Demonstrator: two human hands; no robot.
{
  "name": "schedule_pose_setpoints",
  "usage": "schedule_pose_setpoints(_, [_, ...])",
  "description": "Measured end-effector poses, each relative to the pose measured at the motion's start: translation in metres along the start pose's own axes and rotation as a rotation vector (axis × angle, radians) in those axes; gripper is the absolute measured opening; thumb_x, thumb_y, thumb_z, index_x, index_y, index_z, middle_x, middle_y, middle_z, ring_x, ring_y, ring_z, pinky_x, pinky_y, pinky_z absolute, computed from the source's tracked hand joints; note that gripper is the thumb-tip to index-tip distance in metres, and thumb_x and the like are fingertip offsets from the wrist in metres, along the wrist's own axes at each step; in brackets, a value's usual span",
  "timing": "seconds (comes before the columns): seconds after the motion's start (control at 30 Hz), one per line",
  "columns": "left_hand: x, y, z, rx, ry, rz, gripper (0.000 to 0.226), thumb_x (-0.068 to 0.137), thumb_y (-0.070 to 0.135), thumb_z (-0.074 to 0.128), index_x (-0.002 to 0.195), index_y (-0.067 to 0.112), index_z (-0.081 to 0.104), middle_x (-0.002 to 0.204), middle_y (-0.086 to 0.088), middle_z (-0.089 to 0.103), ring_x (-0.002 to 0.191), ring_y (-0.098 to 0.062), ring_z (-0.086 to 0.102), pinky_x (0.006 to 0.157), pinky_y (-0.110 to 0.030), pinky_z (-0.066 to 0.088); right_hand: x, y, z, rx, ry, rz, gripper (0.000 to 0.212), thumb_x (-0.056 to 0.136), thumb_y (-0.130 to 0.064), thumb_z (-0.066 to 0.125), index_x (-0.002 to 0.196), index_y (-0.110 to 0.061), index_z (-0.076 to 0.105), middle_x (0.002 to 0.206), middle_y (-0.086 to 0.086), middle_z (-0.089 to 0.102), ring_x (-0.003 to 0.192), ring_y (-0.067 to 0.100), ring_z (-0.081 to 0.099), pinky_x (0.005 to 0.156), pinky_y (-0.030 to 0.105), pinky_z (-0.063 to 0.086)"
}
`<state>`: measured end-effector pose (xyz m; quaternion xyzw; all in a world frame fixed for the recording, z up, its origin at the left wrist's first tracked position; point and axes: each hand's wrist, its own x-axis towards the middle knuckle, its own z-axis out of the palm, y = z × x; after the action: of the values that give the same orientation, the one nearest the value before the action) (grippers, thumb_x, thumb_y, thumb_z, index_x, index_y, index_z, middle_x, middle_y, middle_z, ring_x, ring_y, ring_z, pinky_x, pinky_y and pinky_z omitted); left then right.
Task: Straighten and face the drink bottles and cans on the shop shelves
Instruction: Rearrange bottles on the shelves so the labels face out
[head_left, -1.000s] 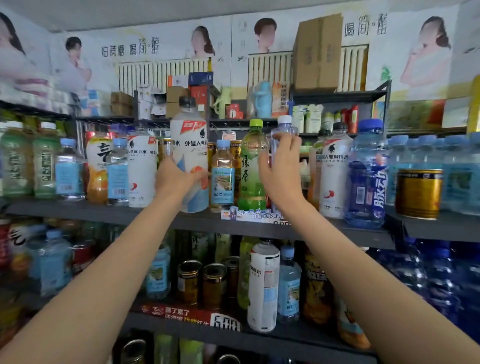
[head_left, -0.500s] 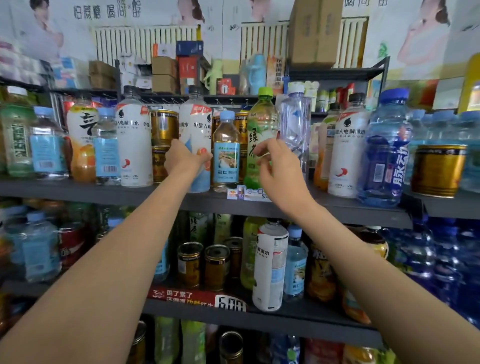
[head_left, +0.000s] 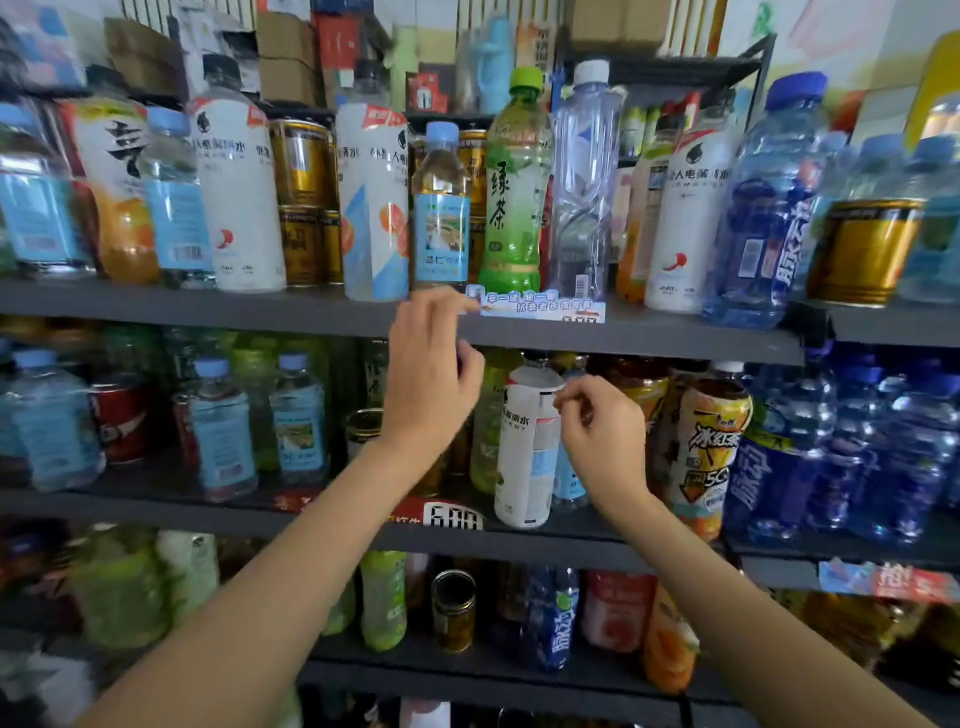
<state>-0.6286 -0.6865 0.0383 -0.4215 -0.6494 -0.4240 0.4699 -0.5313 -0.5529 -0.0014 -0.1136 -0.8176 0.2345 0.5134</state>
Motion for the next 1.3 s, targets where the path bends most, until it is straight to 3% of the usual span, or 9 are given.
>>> schedule_pose_setpoints(0.1, [-0.045,0.000,0.011,0.029,-0.203,0.010,0.031,0.075,0.005,0.046,0.106,0.006,0.053,0.106,-0.009,0.051,0.101,-0.019,0.045,0.089,-0.031,0.040,0.000,0.008,0.013,-0.109,-0.127,0.149,0.042,0.083,-0.024,0.067,0.113,0.001,0.052,0.109,0.014,0.051,0.105,0.030,0.047,0.083,0.027,0.037])
schedule_pose_setpoints(0.23, [-0.072,-0.008,0.017,0.011,-0.446,-0.209,0.043,0.081,0.005,0.059,0.122,0.005,0.046,0.118,-0.010,0.046,0.111,-0.023,0.045,0.095,-0.027,0.036,0.013,0.005,0.033,-0.215,-0.284,0.273,0.089,0.073,-0.049,0.073,0.131,0.005,0.034,0.127,0.022,0.047,0.119,0.039,0.040,0.099,0.044,0.035])
schedule_pose_setpoints(0.5, [-0.098,-0.005,0.014,-0.221,-0.713,-0.570,0.081,0.079,0.022,0.072,0.142,0.014,0.022,0.139,-0.005,0.033,0.124,-0.017,0.041,0.098,-0.026,0.039,0.010,0.005,0.047,-0.169,-0.175,0.368,0.085,0.071,-0.035,0.078,0.130,0.005,0.033,0.133,0.020,0.038,0.125,0.036,0.032,0.102,0.039,0.028])
schedule_pose_setpoints(0.57, [-0.101,0.003,0.015,-0.330,-0.702,-0.643,0.087,0.075,0.018,0.076,0.143,0.011,0.023,0.141,-0.007,0.035,0.127,-0.019,0.040,0.103,-0.033,0.040,-0.003,-0.001,0.044,-0.010,-0.073,0.358,0.079,0.064,-0.024,0.083,0.122,0.005,0.037,0.124,0.018,0.040,0.118,0.033,0.037,0.098,0.037,0.033])
schedule_pose_setpoints(0.77, [-0.114,0.011,-0.026,-0.442,-0.500,-0.653,0.078,0.061,0.037,0.080,0.126,0.026,0.038,0.112,0.022,0.050,0.104,0.013,0.048,0.085,-0.007,0.042,-0.060,-0.048,0.047,0.382,-0.103,0.082,0.069,0.057,-0.015,0.083,0.108,-0.018,0.035,0.107,0.005,0.041,0.105,0.019,0.047,0.086,0.024,0.042])
schedule_pose_setpoints(0.87, [-0.132,-0.002,-0.064,-0.383,-0.371,-0.750,0.073,0.058,0.048,0.077,0.119,0.027,0.042,0.108,0.020,0.056,0.099,0.010,0.054,0.085,-0.022,0.050,-0.067,-0.086,0.057,0.462,-0.285,0.040,0.068,0.061,-0.017,0.084,0.110,-0.016,0.036,0.109,0.007,0.044,0.103,0.015,0.049,0.081,0.012,0.041])
schedule_pose_setpoints(1.03, [-0.159,-0.059,-0.149,-0.262,-0.226,-0.914,0.073,0.065,0.045,0.078,0.122,0.028,0.037,0.115,0.010,0.058,0.107,-0.012,0.058,0.083,-0.039,0.053,-0.069,-0.174,0.109,0.265,-0.747,-0.124,0.059,0.075,-0.045,0.072,0.120,-0.012,0.051,0.111,0.003,0.043,0.111,0.015,0.041,0.089,0.022,0.034])
schedule_pose_setpoints(1.17, [-0.190,-0.127,-0.243,-0.020,-0.306,-0.929,0.064,0.069,0.036,0.079,0.121,0.023,0.044,0.113,0.008,0.058,0.106,-0.011,0.055,0.077,-0.026,0.045,-0.081,-0.269,0.186,0.146,-0.829,-0.201,0.045,0.083,-0.050,0.062,0.065,-0.010,0.052,0.064,0.004,0.045,0.061,0.014,0.047,0.052,0.025,0.031])
schedule_pose_setpoints(1.3, [-0.226,-0.211,-0.352,0.079,-0.335,-1.020,0.065,0.067,0.040,0.079,0.118,0.023,0.042,0.109,0.004,0.059,0.101,-0.017,0.057,0.078,-0.041,0.052,-0.124,-0.363,0.278,0.158,-1.049,-0.184,0.055,0.077,-0.043,0.072,0.098,0.006,0.064,0.093,0.022,0.065,0.082,0.028,0.061,0.061,0.037,0.046])
